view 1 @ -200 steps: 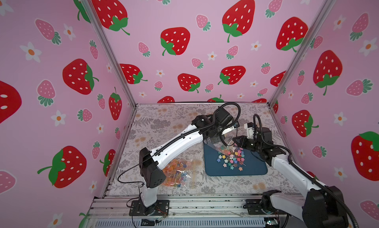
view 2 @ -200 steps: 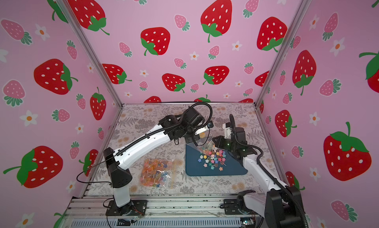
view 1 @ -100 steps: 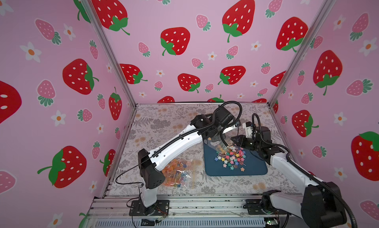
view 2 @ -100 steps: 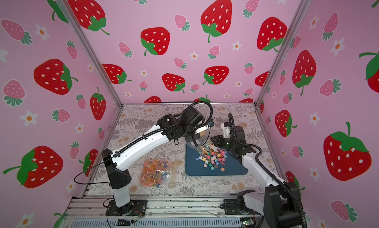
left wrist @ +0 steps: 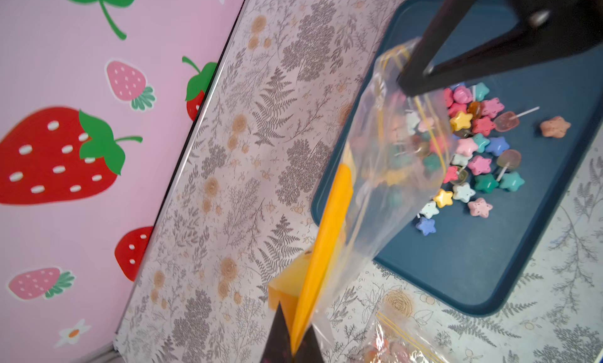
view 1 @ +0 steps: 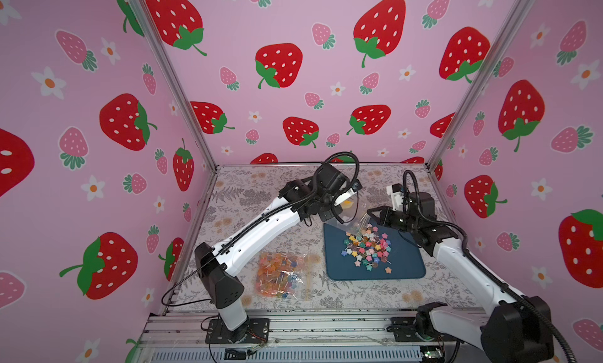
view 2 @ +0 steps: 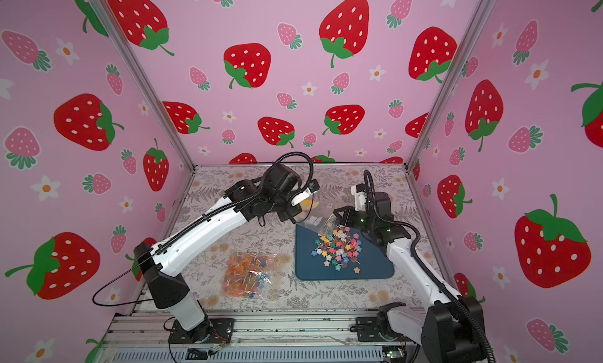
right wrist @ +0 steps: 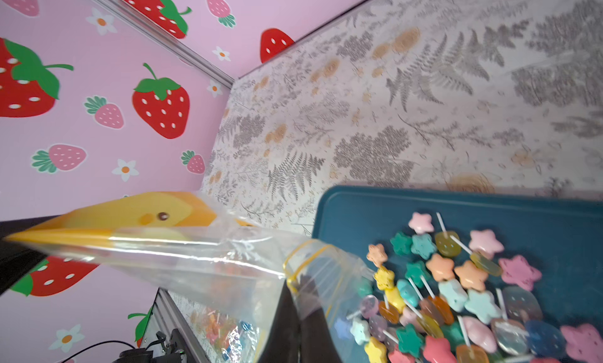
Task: Pour candies out of the ziploc bag
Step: 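Pour the candies out of the ziploc bag onto the tray, then place the ziploc bag at the center of the board.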
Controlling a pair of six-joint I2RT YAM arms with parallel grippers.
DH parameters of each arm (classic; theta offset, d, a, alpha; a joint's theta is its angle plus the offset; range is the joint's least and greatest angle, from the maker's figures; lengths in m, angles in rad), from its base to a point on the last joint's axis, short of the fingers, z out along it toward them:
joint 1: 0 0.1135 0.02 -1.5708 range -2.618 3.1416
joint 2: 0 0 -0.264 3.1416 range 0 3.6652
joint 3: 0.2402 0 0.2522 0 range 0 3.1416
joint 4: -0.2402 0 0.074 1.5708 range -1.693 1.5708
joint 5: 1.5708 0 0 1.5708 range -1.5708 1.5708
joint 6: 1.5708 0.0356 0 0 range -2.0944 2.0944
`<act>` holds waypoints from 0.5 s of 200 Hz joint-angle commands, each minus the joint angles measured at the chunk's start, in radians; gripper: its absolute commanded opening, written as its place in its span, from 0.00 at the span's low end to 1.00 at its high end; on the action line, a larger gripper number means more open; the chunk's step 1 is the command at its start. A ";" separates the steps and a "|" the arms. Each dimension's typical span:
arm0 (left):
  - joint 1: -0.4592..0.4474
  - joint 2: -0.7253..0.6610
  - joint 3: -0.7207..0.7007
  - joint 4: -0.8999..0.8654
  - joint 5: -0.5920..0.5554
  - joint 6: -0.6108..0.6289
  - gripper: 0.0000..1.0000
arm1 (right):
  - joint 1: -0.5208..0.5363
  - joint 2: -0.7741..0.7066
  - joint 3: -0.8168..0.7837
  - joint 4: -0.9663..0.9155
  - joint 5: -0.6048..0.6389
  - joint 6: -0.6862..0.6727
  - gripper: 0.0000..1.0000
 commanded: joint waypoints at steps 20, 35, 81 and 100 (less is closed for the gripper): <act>0.155 -0.172 -0.215 0.150 0.153 -0.109 0.00 | 0.074 0.119 0.211 -0.068 0.032 -0.019 0.00; 0.230 -0.232 -0.302 0.180 0.204 -0.133 0.00 | 0.119 0.197 0.287 -0.061 0.038 -0.009 0.00; 0.435 -0.345 -0.504 0.259 0.308 -0.170 0.00 | 0.231 0.462 0.522 -0.058 0.051 0.013 0.00; 0.512 -0.336 -0.526 0.252 0.394 -0.186 0.00 | 0.263 0.567 0.624 -0.074 0.043 0.021 0.00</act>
